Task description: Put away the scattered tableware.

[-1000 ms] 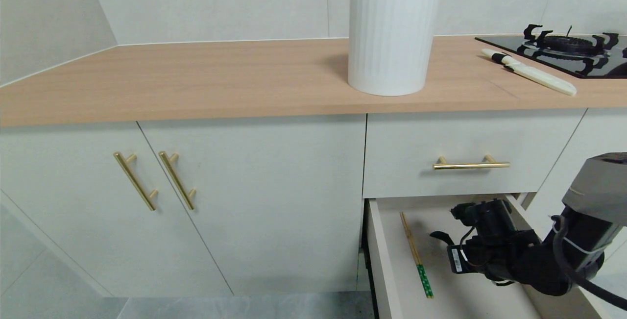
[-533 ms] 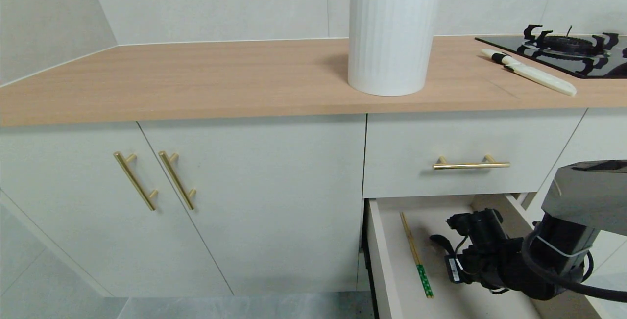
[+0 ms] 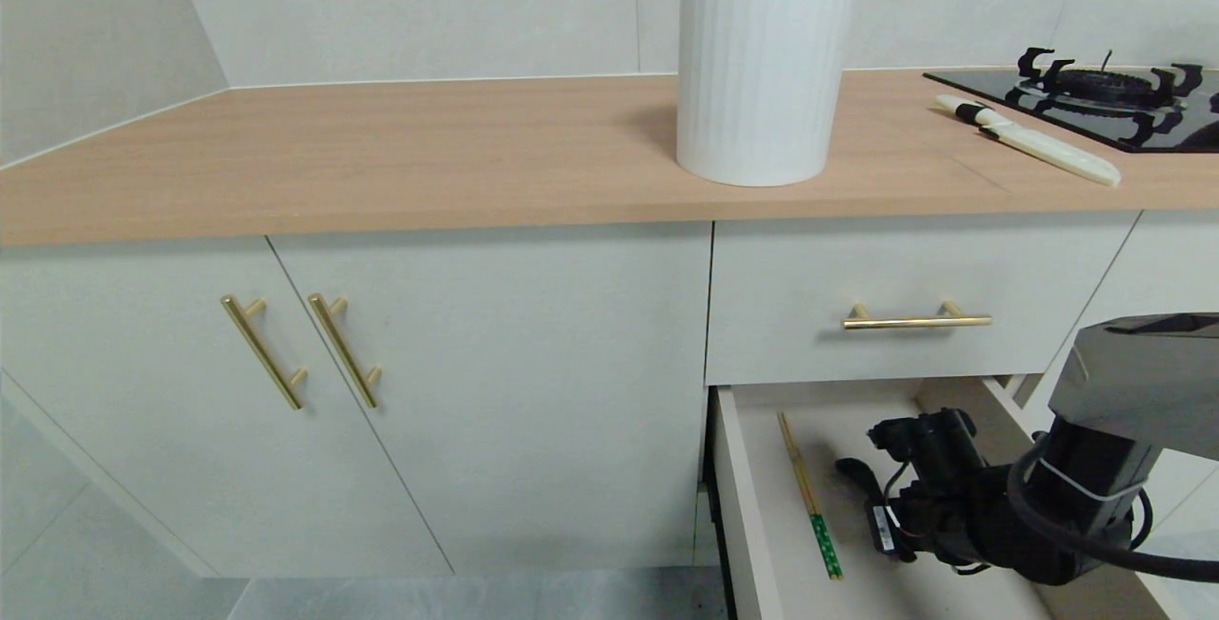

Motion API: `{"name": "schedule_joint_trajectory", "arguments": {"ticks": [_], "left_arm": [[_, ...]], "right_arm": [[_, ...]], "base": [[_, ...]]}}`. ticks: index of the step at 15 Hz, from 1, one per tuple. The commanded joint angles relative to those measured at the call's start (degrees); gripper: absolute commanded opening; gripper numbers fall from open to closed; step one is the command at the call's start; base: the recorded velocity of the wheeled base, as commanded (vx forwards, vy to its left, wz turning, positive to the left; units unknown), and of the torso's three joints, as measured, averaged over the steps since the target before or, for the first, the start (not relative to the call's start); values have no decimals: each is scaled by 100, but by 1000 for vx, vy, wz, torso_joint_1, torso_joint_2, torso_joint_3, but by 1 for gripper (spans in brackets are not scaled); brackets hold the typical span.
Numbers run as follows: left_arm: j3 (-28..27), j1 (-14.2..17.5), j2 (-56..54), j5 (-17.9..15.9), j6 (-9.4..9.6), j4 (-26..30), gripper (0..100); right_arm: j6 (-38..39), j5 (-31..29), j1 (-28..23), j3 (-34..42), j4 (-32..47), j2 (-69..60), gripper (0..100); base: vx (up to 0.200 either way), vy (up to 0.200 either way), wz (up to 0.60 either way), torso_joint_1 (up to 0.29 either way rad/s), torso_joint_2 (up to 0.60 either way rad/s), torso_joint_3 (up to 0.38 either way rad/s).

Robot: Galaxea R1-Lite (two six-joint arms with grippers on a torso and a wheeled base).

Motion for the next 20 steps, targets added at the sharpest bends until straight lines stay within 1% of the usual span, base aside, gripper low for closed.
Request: {"name": "schedule_joint_trajectory", "arguments": {"ticks": [1,7,10,12,13,14,15,17,19,20], "left_arm": [[2,1,9,-2,-4,-1,100],[2,1,9,6,-4,-1,100],[2,1,9,6,-4,-1,100],[2,1,9,6,-4,-1,100],[2,1,9,6,-4,-1,100],[2,1,9,6,-4,-1,100],[2,1,9,6,-4,-1,100],[2,1,9,6,-4,-1,100],[2,1,9,-2,-4,-1,100],[2,1,9,6,-4,7,100]], "right_arm": [[-3,-4,7,12,6,-7,100],[-12,5,7,47,58,-103,100],[-21,-4,7,135,146,-464,100],[-30,5,7,153,551,-912,100],[-30,5,7,144,928,-1334,100],[-21,49,16,161,1544,-2054,100],[-12,67,33,161,1790,-2344,100],[-12,119,60,170,2686,-3320,100],[23,154,218,197,3196,-3900,100],[58,242,402,197,3635,-4164,100]], "base": [[0,0,0,0,0,0],[0,0,0,0,0,0],[0,0,0,0,0,0],[0,0,0,0,0,0],[0,0,0,0,0,0],[0,0,0,0,0,0],[0,0,0,0,0,0],[0,0,0,0,0,0],[0,0,0,0,0,0],[0,0,0,0,0,0]]}}
